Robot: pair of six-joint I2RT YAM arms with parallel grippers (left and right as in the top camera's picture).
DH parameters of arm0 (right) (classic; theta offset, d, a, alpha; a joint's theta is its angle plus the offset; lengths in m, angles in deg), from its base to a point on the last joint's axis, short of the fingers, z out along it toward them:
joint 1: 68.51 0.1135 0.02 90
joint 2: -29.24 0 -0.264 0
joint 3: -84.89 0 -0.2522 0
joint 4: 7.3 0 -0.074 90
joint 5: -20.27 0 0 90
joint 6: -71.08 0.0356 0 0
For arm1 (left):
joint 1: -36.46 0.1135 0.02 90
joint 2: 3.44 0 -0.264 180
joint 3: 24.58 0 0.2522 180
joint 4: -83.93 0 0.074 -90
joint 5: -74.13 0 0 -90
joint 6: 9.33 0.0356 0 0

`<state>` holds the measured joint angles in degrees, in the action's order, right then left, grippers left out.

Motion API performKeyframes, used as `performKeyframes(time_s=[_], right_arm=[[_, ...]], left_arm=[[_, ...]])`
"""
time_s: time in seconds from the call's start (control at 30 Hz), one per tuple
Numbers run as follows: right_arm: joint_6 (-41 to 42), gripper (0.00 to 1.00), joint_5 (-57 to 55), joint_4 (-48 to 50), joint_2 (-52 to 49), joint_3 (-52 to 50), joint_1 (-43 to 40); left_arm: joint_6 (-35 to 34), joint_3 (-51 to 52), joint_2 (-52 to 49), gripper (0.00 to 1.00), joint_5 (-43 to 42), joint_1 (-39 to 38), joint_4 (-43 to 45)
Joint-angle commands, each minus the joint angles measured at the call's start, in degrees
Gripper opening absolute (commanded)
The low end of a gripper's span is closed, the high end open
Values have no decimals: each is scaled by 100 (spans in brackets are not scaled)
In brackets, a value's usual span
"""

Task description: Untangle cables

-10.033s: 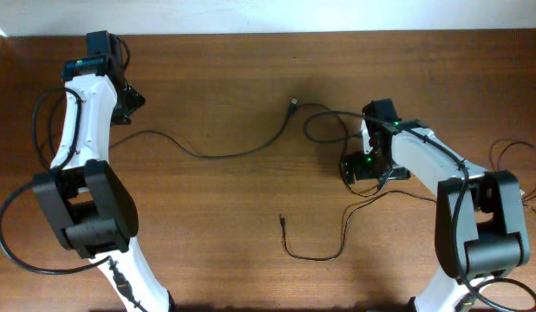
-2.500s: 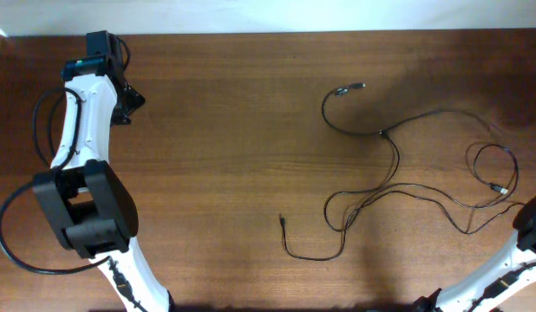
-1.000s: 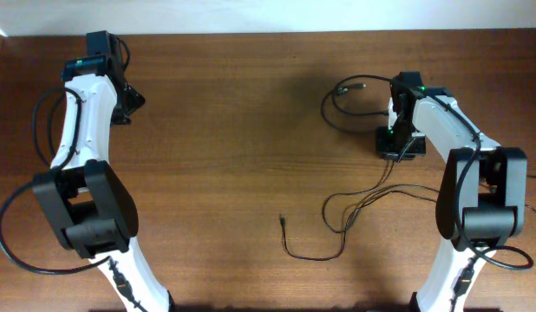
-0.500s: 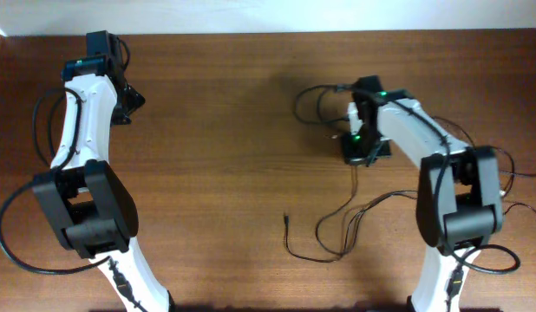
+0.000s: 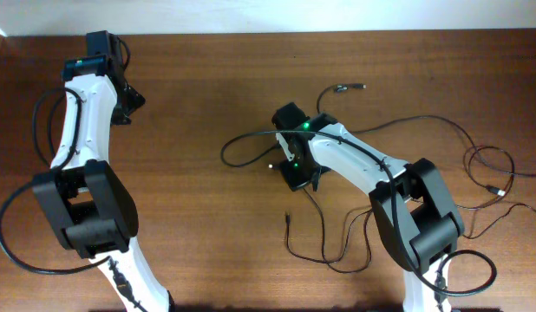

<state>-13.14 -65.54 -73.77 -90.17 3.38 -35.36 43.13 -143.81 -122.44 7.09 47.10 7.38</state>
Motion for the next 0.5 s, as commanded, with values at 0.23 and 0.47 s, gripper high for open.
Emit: performKeyframes(time_s=[0.23, 0.47], right_arm=[[-238, 72, 9, 94, 98, -57, 247], [896, 91, -181, 264, 101, 273, -356]], left_arm=[[-57, 22, 138, 99, 20, 2, -2], [-57, 24, 140, 99, 20, 2, -2]])
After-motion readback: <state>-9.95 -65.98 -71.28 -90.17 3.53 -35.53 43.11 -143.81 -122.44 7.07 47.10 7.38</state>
